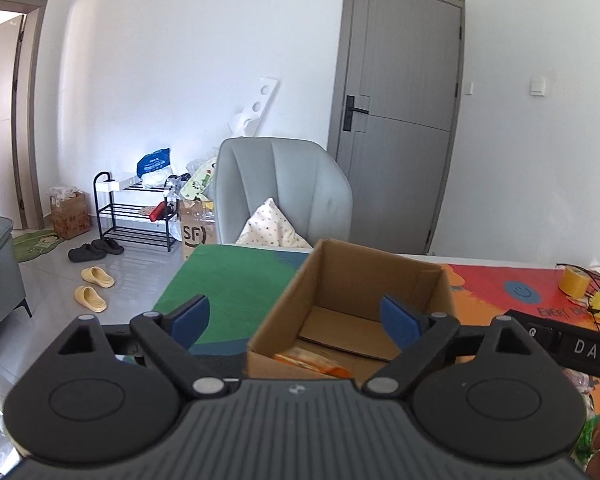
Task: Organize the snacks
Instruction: 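Carry both packets over the cardboard box and open both tools to drop them, then grasp the red snack bar with the left tool while the right tool returns to the snacks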
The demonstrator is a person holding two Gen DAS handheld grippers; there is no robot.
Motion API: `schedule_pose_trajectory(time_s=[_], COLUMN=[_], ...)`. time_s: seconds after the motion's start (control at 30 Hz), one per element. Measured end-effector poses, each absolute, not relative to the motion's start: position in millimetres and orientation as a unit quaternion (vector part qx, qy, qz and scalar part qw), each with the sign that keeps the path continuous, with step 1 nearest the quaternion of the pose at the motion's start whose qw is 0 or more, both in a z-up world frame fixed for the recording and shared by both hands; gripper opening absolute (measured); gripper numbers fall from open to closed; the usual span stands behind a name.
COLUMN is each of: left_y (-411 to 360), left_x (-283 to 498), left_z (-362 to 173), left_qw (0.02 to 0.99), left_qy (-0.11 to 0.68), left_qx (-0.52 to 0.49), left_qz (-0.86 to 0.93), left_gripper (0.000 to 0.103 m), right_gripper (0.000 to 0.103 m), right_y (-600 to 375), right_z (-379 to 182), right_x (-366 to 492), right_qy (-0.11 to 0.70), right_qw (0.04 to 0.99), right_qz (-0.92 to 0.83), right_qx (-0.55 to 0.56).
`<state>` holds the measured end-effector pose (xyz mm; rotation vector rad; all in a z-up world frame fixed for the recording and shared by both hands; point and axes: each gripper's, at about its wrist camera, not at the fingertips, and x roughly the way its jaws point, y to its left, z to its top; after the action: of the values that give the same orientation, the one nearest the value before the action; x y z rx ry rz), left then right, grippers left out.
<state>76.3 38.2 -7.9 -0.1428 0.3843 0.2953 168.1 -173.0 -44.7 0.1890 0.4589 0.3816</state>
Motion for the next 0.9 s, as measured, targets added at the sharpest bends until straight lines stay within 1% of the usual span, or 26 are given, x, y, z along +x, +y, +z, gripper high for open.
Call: schedule_pose_trajectory(time_s=[0.07, 0.13, 0.4, 0.9], left_y=[29, 21, -16, -78], left_x=[73, 70, 66, 75], left_z=[-9, -9, -15, -20], left_qw=[0.97, 0.971, 0.975, 0.977], left_qy=[0.189, 0.188, 0.193, 0.205], left_qx=[-0.065, -0.062, -0.04, -0.025], left_qz=[0.139, 0.134, 0.1, 0.043], left_gripper=[0.093, 0.096, 0.097, 0.097], right_gripper=[0.093, 0.096, 0.103, 0.103], right_y=[-184, -195, -235, -317], right_z=[-47, -48, -51, -60], right_x=[165, 161, 145, 136], right_qy=[0.23, 0.235, 0.23, 0.229], right_qw=[0.953, 0.955, 0.96, 0.962], right_qz=[0.172, 0.155, 0.115, 0.053], right_qx=[0.095, 0.096, 0.108, 0.137])
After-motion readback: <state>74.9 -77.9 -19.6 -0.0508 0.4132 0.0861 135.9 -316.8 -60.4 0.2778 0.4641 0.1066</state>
